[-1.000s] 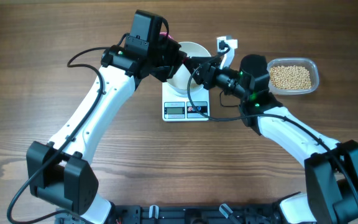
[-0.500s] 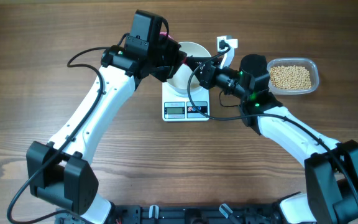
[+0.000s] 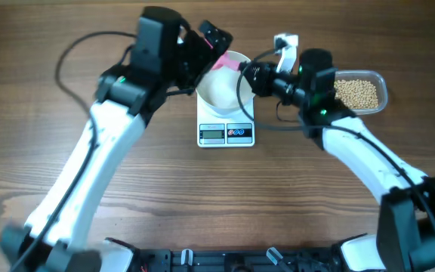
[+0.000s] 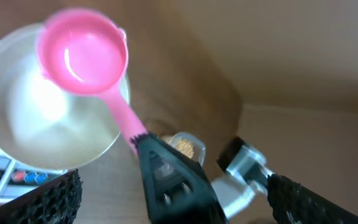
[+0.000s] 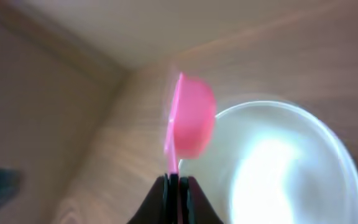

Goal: Scoop item into bowl and weigh 150g on scale

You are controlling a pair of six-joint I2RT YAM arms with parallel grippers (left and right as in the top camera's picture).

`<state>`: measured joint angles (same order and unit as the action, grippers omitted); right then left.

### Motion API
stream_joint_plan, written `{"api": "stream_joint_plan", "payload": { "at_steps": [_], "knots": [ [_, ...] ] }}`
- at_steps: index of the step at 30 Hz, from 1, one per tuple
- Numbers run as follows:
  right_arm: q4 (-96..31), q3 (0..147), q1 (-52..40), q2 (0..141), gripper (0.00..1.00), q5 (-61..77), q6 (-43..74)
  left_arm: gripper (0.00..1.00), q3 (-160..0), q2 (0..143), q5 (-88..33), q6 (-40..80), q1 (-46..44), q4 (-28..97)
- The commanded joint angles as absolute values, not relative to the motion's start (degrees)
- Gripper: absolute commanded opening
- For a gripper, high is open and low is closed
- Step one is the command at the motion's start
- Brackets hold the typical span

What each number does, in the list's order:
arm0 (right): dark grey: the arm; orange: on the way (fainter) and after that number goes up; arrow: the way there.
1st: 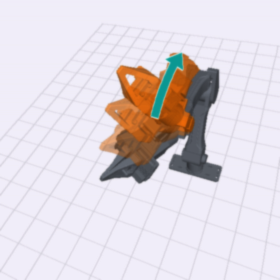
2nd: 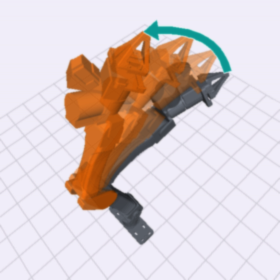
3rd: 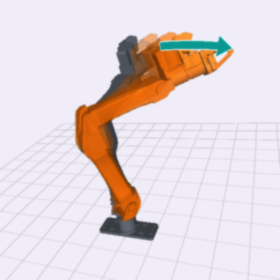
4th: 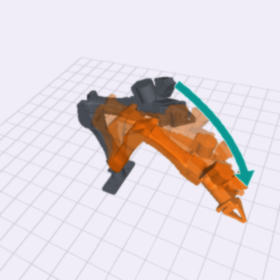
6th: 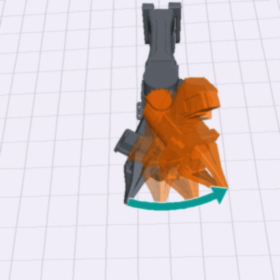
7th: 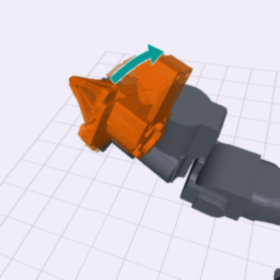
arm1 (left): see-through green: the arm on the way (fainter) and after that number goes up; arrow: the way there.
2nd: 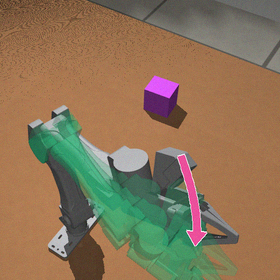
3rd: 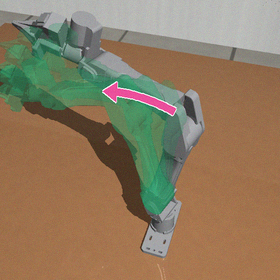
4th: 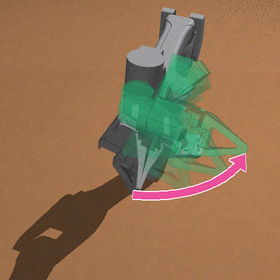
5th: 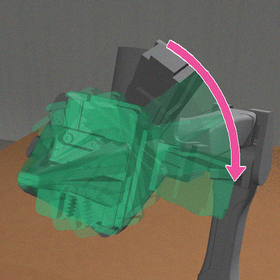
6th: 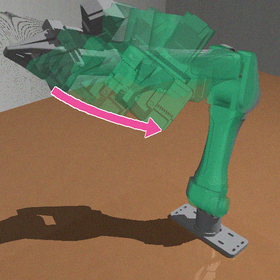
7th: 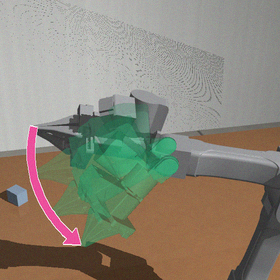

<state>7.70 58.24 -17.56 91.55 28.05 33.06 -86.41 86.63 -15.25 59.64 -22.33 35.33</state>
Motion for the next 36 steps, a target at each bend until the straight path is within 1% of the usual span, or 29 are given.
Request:
{"api": "stream_joint_plan", "payload": {
  "at_steps": [1,4,8,11,13,15,17,18,19,20,21,22,23,24,26,28,30,34,36],
  "knots": [
    [-9.1,70.6,-17.6,85.4,0.04,13.8,22.5,1.00,-87.4,81.8,-4.3,52.7,-22.2,38.1],
    [-22.3,78.4,-17.6,82.4,0.04,3.2,20.8,1.00,-87.4,81.1,1.5,52.7,-22.2,40.6],
    [-29.6,80.4,-17.6,76.5,0.04,-8.1,21.2,1.00,-87.3,81.6,6.1,52.7,-22.2,42.3],
    [-34.7,80.4,-17.6,74.1,0.04,-10.2,21.3,1.00,-87.3,82.2,9.7,52.7,-22.2,44.1],
    [-39.7,80.4,-17.6,73.2,0.04,-10.3,21.6,1.00,-87.3,83.2,10.0,52.1,-22.2,45.2],
    [-42.4,80.3,-17.6,73.3,0.04,-10.5,21.0,1.00,-87.3,84.2,9.9,47.5,-22.4,45.3],
    [-44.5,80.2,-17.6,73.3,0.04,-13.6,21.0,1.00,-87.3,85.3,9.9,42.7,-22.9,45.3],
    [-45.0,80.2,-17.6,73.3,0.04,-15.3,21.0,0.98,-87.3,85.8,9.9,41.1,-23.1,45.4],
    [-45.6,80.2,-17.6,73.3,0.04,-17.7,20.9,0.94,-87.3,86.5,10.0,40.7,-23.4,46.0],
    [-46.0,80.2,-17.6,73.3,0.04,-19.0,20.7,0.97,-87.3,87.0,10.0,40.7,-23.4,46.5],
    [-46.3,80.2,-17.6,73.3,0.04,-19.2,19.1,0.93,-87.3,87.4,10.0,40.7,-23.4,47.2],
    [-46.6,80.2,-17.6,73.3,0.04,-19.3,17.0,0.75,-87.3,87.8,9.9,40.7,-23.4,47.8],
    [-47.1,80.2,-17.6,73.4,0.04,-19.9,15.7,0.36,-87.3,88.0,10.0,40.7,-23.6,48.4],
    [-47.6,80.2,-17.4,73.4,0.04,-21.1,14.9,0.04,-87.3,88.2,9.9,40.6,-23.9,49.1],
    [-47.9,80.2,-16.6,73.5,0.04,-22.0,15.0,0.04,-87.2,88.4,9.9,36.5,-24.9,49.5],
    [-47.8,80.2,-15.0,73.6,0.04,-22.0,15.1,0.04,-87.2,88.5,9.6,28.9,-27.1,49.9],
    [-47.8,80.2,-12.5,73.7,0.04,-20.9,15.0,0.04,-87.2,89.8,9.4,22.0,-30.2,52.9],
    [-47.4,80.2,-8.9,73.7,0.04,-17.3,15.0,0.04,-87.2,94.2,2.9,13.9,-33.7,56.8],
    [-47.4,80.2,-7.9,73.7,0.04,-16.6,15.0,0.04,-87.2,96.8,3.3,12.3,-35.8,57.5]
  ]
}}
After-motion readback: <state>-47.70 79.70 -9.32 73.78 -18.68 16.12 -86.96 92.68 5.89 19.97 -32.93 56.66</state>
